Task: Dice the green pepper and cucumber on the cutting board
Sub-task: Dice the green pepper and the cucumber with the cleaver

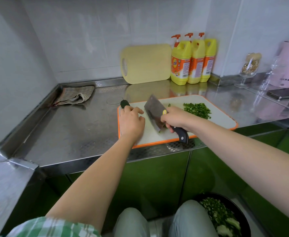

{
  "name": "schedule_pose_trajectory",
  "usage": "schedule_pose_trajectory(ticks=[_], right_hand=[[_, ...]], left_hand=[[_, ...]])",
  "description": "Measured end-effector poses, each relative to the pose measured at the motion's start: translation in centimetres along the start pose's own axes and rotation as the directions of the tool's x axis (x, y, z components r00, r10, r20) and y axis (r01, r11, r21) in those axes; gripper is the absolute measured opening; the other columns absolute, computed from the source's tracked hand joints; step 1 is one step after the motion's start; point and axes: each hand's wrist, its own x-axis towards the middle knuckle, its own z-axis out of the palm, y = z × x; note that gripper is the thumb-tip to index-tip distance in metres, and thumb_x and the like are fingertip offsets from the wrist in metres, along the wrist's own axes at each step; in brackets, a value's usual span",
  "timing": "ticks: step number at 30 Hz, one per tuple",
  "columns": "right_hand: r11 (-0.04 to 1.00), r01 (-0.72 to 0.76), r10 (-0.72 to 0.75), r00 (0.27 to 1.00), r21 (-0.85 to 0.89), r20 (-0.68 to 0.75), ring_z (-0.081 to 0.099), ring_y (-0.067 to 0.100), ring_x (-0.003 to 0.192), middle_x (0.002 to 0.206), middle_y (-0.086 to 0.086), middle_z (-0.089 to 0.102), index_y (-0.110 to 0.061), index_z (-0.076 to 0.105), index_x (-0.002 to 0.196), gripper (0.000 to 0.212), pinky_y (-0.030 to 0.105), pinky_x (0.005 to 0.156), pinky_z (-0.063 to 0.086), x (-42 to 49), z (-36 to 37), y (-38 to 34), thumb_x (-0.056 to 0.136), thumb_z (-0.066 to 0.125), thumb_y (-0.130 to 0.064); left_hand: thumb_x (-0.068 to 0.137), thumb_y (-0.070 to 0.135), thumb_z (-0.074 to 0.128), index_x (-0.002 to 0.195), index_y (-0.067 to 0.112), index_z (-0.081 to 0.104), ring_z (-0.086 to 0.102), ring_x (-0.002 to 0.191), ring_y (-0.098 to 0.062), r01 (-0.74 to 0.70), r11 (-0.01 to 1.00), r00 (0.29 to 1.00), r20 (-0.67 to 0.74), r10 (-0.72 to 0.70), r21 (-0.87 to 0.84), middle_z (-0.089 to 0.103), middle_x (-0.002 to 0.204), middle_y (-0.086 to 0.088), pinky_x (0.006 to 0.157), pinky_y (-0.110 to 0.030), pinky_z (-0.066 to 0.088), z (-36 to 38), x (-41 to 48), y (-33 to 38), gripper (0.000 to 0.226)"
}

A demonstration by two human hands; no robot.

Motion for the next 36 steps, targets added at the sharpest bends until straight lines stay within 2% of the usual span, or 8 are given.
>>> schedule_pose_trajectory(ticks=[2,9,12,15,20,27,31,36], right_hand=[[1.0,-0.023,0.023,0.999,-0.011,0.025,0.042,0.017,0.035,0.057,0.01,0.046,-0.007,0.043,0.075,0.017,0.015,0.037,0.033,0.2,0.0,0.7,0.091,0.043,-0.001],[0.991,-0.082,0.065,0.986,-0.105,-0.156,0.047,0.02,0.04,0.055,0.013,0.051,-0.01,0.04,0.072,0.02,0.023,0.046,0.039,0.7,-3.1,2.8,0.089,0.038,0.001],[0.997,0.05,-0.052,0.998,-0.064,-0.027,0.044,0.021,0.04,0.057,0.01,0.047,-0.006,0.043,0.078,0.013,0.025,0.043,0.037,-0.3,-2.0,2.1,0.09,0.042,-0.002],[0.996,0.058,-0.053,0.996,-0.073,0.065,0.042,0.021,0.041,0.057,0.009,0.046,-0.007,0.043,0.08,0.013,0.024,0.042,0.036,-0.7,-1.5,2.0,0.091,0.044,-0.002],[0.992,-0.097,0.086,0.989,-0.084,-0.122,0.046,0.021,0.041,0.059,0.013,0.05,-0.005,0.047,0.073,0.017,0.023,0.046,0.038,0.5,-4.4,4.0,0.089,0.041,0.0],[0.958,0.012,0.06,0.969,0.288,-0.24,0.037,0.018,0.044,0.062,0.008,0.04,-0.008,0.042,0.09,0.005,0.02,0.037,0.034,2.3,-7.0,4.3,0.093,0.04,-0.004],[0.951,-0.033,0.111,0.965,0.308,-0.239,0.038,0.016,0.04,0.059,0.007,0.041,-0.011,0.042,0.079,0.015,0.02,0.037,0.033,3.8,-7.8,4.8,0.09,0.039,-0.002],[0.961,-0.058,0.126,0.963,0.272,-0.238,0.04,0.015,0.037,0.057,0.006,0.043,-0.014,0.041,0.071,0.022,0.013,0.035,0.031,5.1,-8.2,5.3,0.091,0.039,-0.004]], left_hand=[[0.091,0.016,0.05,0.115,0.019,0.065,0.033,0.125,-0.027,-0.01,1.0,1.0,0.005,0.01,-0.001,0.051,0.126,-0.009,0.102,-0.031,0.026,0.1,-0.1,0.2,0.029],[0.092,0.018,0.051,0.11,0.02,0.068,0.036,0.12,-0.025,-0.039,0.999,0.999,0.024,0.039,0.009,0.054,0.123,-0.007,0.101,-0.03,0.028,-0.1,-0.3,0.3,0.025],[0.092,0.016,0.051,0.111,0.019,0.068,0.04,0.117,-0.026,-0.048,0.999,0.998,0.04,0.048,0.002,0.054,0.123,-0.008,0.101,-0.031,0.031,0.1,-0.1,0.8,0.026],[0.091,0.015,0.051,0.11,0.018,0.068,0.042,0.115,-0.029,-0.036,0.999,0.998,0.054,0.037,-0.019,0.055,0.122,-0.01,0.1,-0.034,0.035,0.7,-0.1,1.3,0.026],[0.09,0.014,0.052,0.108,0.017,0.069,0.044,0.114,-0.03,-0.042,0.999,0.997,0.068,0.044,-0.025,0.058,0.118,-0.01,0.098,-0.033,0.035,1.6,-0.1,2.0,0.025],[0.09,0.014,0.051,0.108,0.018,0.068,0.051,0.107,-0.027,-0.078,0.996,0.991,0.108,0.082,-0.044,0.067,0.108,-0.005,0.088,-0.035,0.043,3.6,2.8,4.0,0.025],[0.092,0.017,0.05,0.119,0.019,0.065,0.052,0.112,-0.029,-0.106,0.994,0.976,0.189,0.111,-0.038,0.066,0.113,-0.008,0.092,-0.037,0.045,5.9,5.5,5.1,0.031],[0.099,0.016,0.045,0.142,0.03,0.046,0.043,0.122,-0.032,-0.223,0.969,0.928,0.328,0.178,0.105,0.048,0.133,-0.012,0.1,-0.036,0.035,8.4,8.7,6.7,0.045]])
